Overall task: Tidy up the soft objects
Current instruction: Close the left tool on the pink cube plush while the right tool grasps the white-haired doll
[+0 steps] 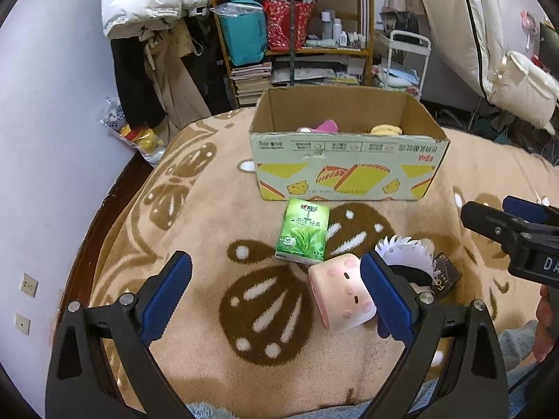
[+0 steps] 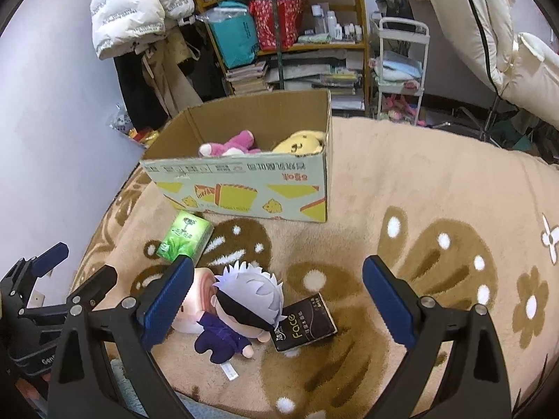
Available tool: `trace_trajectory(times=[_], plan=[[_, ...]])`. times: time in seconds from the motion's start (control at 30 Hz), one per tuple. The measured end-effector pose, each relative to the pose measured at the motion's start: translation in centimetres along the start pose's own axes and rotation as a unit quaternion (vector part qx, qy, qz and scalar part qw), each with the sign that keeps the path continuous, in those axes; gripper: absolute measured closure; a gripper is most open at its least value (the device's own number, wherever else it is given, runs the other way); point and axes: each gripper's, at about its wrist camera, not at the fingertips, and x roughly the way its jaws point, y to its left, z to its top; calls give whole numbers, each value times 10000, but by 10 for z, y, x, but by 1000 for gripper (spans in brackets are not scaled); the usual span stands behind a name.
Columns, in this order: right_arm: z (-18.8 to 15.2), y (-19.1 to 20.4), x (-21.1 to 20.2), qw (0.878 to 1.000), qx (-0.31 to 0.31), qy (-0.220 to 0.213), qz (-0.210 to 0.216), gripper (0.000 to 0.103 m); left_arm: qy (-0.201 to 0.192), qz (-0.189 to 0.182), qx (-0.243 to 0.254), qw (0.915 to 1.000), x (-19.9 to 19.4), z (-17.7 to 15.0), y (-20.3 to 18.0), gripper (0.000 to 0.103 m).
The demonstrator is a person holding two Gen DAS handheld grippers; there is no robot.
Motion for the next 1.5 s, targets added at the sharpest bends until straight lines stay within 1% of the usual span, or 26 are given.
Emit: trace_trajectory(times=[0.17, 0.37, 0.53, 0.73, 0.9, 0.97, 1.13, 1.23, 1.33, 1.43, 1.5], plan=[[1, -3, 10, 9999, 9, 164, -54, 2, 126, -14, 174, 9998, 12, 1, -8, 7], [4, -1, 24, 9991, 19, 426, -57, 2, 358, -181, 204, 9990, 29, 1, -13, 7], [5, 5, 39, 9977, -128, 659, -129, 2, 528, -153, 246, 9982, 43, -1, -18, 7], [5, 9, 54, 9959, -131, 882, -115, 2, 694, -148, 400, 9967, 56, -5, -26, 7], [1, 6, 64, 9929, 76, 1183, 86, 2, 892, -249, 505, 9944, 65, -10, -33, 7], [0, 6, 67, 9920, 81, 1254, 94, 2, 946, -262, 550, 9936, 69, -11, -35, 7], [-5, 9, 79, 9894, 33, 1451, 63, 2, 1031, -291, 605, 9924, 75, -13, -38, 7], [-8, 12, 86, 9877, -51, 1561, 45, 2, 979, -236, 611, 9930, 74, -13, -38, 7], [-10, 13, 92, 9865, -72, 1636, 79, 5, 1048, -347, 512, 9926, 76, -13, -35, 7], [-12, 12, 98, 9833, 100, 1793, 303, 8, 1153, -370, 520, 9913, 81, -15, -35, 7], [-14, 10, 101, 9805, 226, 1902, 438, 14, 1179, -392, 543, 9908, 82, -15, -36, 7]])
